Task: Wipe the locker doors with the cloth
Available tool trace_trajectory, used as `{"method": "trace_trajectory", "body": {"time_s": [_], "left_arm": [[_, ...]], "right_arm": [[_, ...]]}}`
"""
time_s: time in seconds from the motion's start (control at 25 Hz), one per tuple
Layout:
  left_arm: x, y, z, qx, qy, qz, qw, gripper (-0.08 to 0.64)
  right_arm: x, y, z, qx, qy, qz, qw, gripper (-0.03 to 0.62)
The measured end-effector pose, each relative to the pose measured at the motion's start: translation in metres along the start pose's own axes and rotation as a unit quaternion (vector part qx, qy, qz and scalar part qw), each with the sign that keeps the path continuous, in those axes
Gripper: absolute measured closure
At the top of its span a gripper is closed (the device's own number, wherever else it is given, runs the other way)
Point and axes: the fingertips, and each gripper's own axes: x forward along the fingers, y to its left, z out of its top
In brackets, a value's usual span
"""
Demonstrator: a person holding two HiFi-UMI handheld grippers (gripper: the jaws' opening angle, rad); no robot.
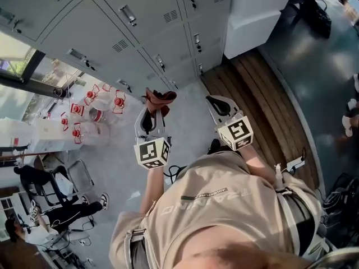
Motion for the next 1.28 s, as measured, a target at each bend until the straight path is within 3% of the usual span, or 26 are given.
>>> {"method": "trace_trajectory", "body": {"time_s": [0.2, 0.4, 0.56, 0.76, 1.08, 1.28], "left_arm": [[0.041, -0.012, 0.006, 0.001, 0.003, 0.007, 1.0000, 0.479], [0.069, 0.007, 0.014, 0.024, 0.007, 0.028, 0.9993, 0.479], [0.095, 0.028, 0.010, 0.021, 0.016, 0.028, 0.9992, 0.479], [0.135, 0.059, 0.008, 0.023, 0.013, 0.008, 0.9996, 0.479], [0.201, 0.103, 0.044, 0.055, -0.016, -0.042, 0.9975, 0.479], [0.231, 0.121, 0.052, 0.064, -0.024, -0.068, 0.9953, 0.479]], "right_arm": [[0.030, -0.030, 0.003, -0.001, 0.000, 0.034, 0.999, 0.578], [0.060, -0.045, 0.001, 0.010, 0.006, 0.052, 0.999, 0.578], [0.090, -0.054, -0.002, 0.013, 0.013, 0.054, 0.998, 0.578], [0.131, -0.057, 0.018, -0.004, 0.013, 0.037, 0.999, 0.578], [0.192, -0.067, 0.058, -0.035, 0.013, -0.001, 0.999, 0.578], [0.233, -0.063, 0.075, -0.057, 0.010, 0.004, 0.998, 0.578]]}}
